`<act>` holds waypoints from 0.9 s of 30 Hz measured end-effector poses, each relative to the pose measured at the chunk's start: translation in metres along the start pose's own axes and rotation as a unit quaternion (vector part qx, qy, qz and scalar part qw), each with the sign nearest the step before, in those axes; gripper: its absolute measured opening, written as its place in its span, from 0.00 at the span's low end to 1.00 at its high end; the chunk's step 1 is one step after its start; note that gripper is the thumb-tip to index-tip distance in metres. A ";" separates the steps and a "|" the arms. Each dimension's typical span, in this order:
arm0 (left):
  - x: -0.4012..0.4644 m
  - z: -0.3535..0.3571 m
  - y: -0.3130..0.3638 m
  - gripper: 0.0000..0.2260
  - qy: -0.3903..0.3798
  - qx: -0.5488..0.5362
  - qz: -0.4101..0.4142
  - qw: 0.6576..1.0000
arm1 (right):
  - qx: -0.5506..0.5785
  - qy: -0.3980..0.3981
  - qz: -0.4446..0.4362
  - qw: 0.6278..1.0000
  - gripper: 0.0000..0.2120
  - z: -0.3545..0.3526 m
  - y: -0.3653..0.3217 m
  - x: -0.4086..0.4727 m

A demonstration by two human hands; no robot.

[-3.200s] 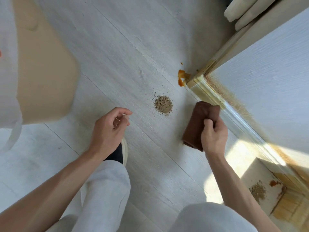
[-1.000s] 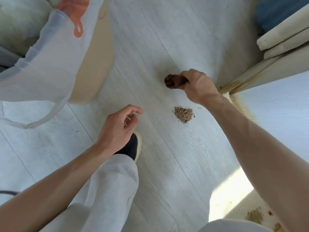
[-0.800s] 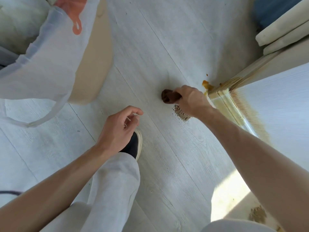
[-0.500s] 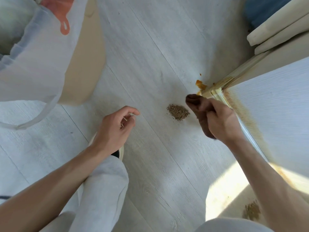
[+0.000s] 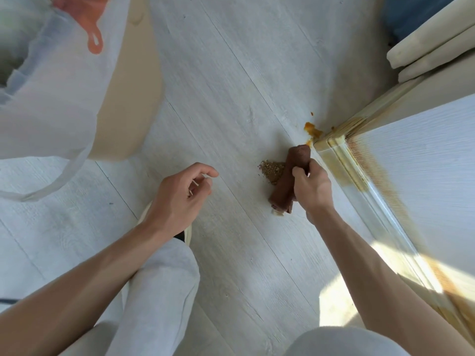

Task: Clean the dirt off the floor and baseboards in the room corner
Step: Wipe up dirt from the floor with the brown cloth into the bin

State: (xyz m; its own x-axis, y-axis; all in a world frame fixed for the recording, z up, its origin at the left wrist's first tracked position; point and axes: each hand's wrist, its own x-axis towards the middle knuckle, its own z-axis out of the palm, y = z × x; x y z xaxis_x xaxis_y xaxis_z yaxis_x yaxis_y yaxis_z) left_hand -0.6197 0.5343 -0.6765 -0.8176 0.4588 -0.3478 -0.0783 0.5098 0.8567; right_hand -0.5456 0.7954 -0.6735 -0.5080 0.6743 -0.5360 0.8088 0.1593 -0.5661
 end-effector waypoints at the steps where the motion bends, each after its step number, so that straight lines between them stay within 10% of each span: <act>1: -0.001 -0.002 0.000 0.07 0.002 -0.003 -0.001 1.000 | 0.014 -0.004 0.004 1.000 0.06 0.001 -0.002 0.000; 9: -0.004 -0.010 -0.002 0.07 0.011 -0.010 -0.003 1.000 | -0.130 -0.052 -0.143 0.980 0.29 0.006 0.003 0.001; 16: 0.001 -0.017 -0.002 0.07 0.010 0.006 0.002 1.000 | -0.420 -0.070 -0.253 0.869 0.44 0.014 -0.002 -0.002; 27: 0.004 -0.016 -0.003 0.08 -0.006 0.023 0.006 1.000 | -0.489 -0.084 -0.235 0.836 0.41 0.033 -0.021 0.003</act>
State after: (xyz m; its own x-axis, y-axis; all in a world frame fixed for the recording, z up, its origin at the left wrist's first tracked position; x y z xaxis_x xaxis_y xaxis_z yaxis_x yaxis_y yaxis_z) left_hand -0.6317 0.5235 -0.6741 -0.8110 0.4740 -0.3430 -0.0424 0.5370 0.8425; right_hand -0.5737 0.7703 -0.6835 -0.8059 0.2737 -0.5250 0.3221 0.9467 -0.0009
